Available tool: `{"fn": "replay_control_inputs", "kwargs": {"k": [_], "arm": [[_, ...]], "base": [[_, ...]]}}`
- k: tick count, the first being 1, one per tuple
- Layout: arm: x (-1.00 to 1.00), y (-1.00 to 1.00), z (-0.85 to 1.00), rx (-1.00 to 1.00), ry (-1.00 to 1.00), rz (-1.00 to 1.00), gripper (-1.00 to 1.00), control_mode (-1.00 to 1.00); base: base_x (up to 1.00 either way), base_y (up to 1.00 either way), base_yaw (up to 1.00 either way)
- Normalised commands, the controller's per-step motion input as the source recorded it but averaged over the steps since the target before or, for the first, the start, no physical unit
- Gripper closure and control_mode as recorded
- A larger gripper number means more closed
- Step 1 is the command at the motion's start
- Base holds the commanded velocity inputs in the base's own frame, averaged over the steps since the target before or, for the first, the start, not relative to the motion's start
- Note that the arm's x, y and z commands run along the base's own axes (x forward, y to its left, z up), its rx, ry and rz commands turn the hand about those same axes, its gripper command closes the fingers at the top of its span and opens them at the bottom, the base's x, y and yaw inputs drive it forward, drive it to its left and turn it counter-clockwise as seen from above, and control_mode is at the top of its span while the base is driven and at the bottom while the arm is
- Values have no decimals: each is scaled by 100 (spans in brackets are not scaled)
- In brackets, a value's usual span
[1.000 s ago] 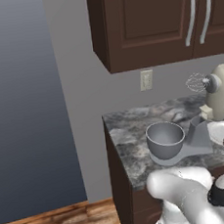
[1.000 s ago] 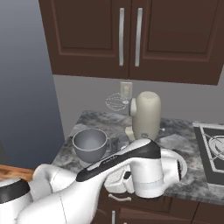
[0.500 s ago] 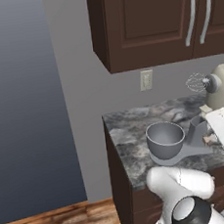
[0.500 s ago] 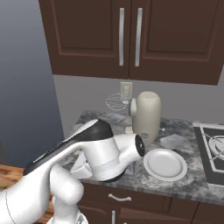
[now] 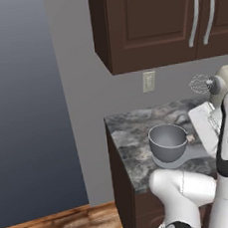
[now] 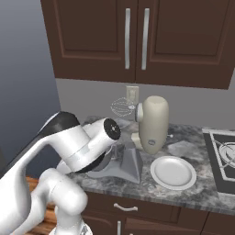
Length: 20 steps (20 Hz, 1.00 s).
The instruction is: Add butter and sugar cubes to the stand mixer bowl and then turn on the stand mixer to begin making frosting.
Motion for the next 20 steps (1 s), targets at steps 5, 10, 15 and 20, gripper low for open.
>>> {"fn": "replay_control_inputs", "kwargs": {"k": [5,10,15,20], "arm": [[47,1,-1,-20,3,11,100,-100],[14,-6,-22,-12,5,2,100,-100],[29,-10,-18,-14,1,3,100,-100],[30,0,-21,-15,3,2,100,-100]], "base": [[0,0,0],[0,0,0],[0,0,0],[0,0,0]]}}
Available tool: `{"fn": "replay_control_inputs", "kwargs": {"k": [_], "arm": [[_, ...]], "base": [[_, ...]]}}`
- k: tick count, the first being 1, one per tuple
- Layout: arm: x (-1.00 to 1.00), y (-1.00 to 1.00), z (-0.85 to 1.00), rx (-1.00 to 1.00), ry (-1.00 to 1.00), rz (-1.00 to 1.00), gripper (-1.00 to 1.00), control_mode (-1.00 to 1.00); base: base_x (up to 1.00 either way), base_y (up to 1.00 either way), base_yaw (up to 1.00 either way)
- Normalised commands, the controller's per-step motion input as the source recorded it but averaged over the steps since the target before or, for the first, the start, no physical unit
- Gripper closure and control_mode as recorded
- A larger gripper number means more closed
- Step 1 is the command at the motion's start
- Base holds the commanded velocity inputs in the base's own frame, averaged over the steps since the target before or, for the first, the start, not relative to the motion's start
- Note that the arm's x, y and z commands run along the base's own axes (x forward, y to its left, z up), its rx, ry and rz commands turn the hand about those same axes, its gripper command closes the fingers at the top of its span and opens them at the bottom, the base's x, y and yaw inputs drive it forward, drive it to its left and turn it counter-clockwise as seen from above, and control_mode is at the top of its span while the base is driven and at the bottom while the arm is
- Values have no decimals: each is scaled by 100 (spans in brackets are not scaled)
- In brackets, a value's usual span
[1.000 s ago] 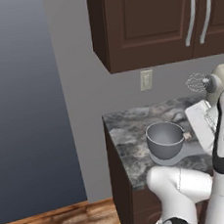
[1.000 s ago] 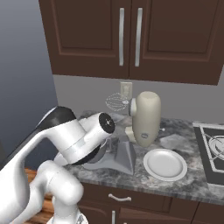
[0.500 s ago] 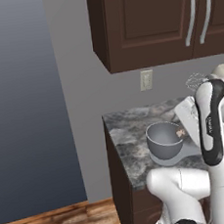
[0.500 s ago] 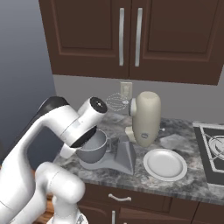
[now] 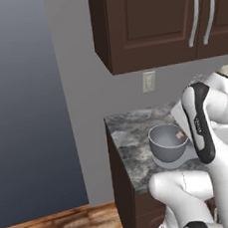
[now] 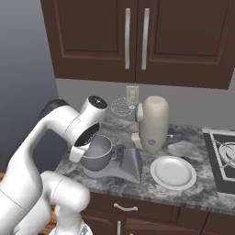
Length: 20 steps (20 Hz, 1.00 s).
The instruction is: Add butter and sugar cubes to the stand mixer bowl and then turn on the stand mixer to begin making frosting.
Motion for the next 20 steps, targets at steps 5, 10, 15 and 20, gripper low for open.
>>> {"fn": "replay_control_inputs", "kwargs": {"k": [5,10,15,20], "arm": [[29,0,-20,-14,3,4,100,-100],[28,0,-23,-14,2,4,100,-100],[34,0,-25,-13,3,4,100,-100],[37,-1,-23,-11,4,5,100,-100]], "base": [[0,0,0],[0,0,0],[0,0,0],[0,0,0]]}}
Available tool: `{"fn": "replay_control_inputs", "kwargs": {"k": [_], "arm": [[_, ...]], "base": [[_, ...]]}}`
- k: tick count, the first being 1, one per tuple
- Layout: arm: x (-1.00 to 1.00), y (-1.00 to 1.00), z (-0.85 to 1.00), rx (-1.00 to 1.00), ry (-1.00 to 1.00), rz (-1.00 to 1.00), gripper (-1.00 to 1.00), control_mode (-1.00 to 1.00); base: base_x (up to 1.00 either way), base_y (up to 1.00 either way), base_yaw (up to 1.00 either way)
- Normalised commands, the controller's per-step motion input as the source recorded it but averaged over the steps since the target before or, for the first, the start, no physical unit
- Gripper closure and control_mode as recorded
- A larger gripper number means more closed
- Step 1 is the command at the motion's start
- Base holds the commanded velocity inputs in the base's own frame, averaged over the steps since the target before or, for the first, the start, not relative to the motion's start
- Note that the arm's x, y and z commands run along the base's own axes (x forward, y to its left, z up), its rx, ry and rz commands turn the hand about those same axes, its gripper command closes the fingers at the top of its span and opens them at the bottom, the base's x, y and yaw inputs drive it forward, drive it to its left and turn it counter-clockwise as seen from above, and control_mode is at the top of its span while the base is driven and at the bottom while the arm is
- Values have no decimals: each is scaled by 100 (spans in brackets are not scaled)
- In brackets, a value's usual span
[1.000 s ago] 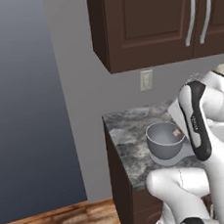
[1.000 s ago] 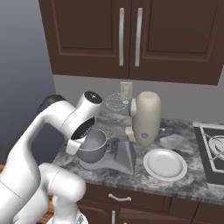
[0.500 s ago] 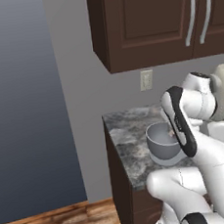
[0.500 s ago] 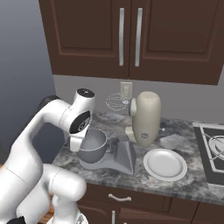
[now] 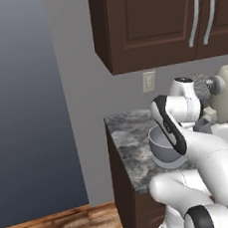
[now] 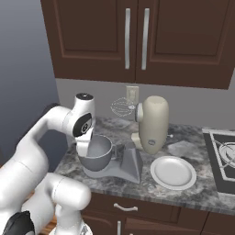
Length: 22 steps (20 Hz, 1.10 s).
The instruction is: Add butter and sugar cubes to the stand mixer bowl and then turn on the stand mixer to begin making frosting.
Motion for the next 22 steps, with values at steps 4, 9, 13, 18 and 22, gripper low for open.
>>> {"fn": "replay_control_inputs", "kwargs": {"k": [4,9,13,18,22], "arm": [[25,0,-30,-10,5,5,100,-100],[1,-9,-36,-3,0,4,100,-100],[3,-3,-38,-2,0,3,100,-100],[4,0,-46,-3,0,1,-100,-100],[0,0,-20,-1,0,2,-100,-100]], "base": [[0,0,0],[0,0,0],[0,0,0],[0,0,0],[0,0,0]]}}
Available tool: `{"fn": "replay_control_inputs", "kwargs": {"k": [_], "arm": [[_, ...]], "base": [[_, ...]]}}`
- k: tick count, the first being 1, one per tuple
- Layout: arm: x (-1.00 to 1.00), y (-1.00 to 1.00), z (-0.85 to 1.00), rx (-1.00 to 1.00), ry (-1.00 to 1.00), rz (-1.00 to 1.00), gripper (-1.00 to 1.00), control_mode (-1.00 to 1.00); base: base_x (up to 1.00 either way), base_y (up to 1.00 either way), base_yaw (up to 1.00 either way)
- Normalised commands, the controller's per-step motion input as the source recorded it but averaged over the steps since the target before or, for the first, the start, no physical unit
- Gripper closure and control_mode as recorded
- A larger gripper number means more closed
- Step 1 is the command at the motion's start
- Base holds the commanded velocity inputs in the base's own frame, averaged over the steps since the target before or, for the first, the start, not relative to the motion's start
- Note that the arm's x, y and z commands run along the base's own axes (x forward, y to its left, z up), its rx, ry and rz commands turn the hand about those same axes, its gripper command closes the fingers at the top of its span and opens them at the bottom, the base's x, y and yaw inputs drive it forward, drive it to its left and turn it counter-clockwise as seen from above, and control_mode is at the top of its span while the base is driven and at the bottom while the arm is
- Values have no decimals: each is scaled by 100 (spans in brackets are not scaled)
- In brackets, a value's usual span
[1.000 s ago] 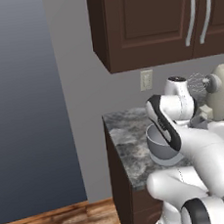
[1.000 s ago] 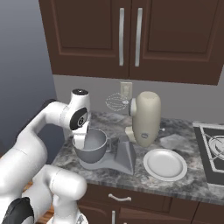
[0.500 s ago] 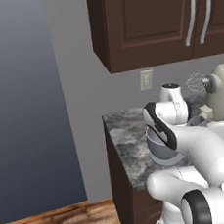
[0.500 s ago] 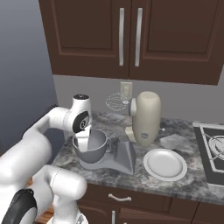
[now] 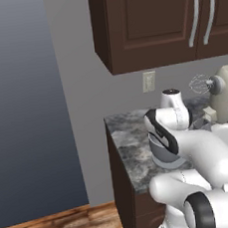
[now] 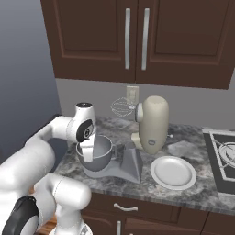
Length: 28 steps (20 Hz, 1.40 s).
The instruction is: Add butter and sugar cubes to the stand mixer bowl and then turn on the stand mixer to begin making frosting.
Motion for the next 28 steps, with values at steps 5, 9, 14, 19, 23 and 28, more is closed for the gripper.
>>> {"fn": "replay_control_inputs", "kwargs": {"k": [5,9,14,19,23,28], "arm": [[-10,2,6,-1,-2,0,-100,-100],[-49,29,42,-5,-6,0,-100,-100],[-57,27,36,-9,-5,0,-100,-100],[-99,1,-10,-1,-17,-3,-100,-100],[-94,-16,-1,0,-17,-7,-100,-100],[-82,-38,0,0,-16,-10,-100,-100]], "base": [[0,0,0],[0,0,0],[0,0,0],[0,0,0],[0,0,0],[0,0,0]]}}
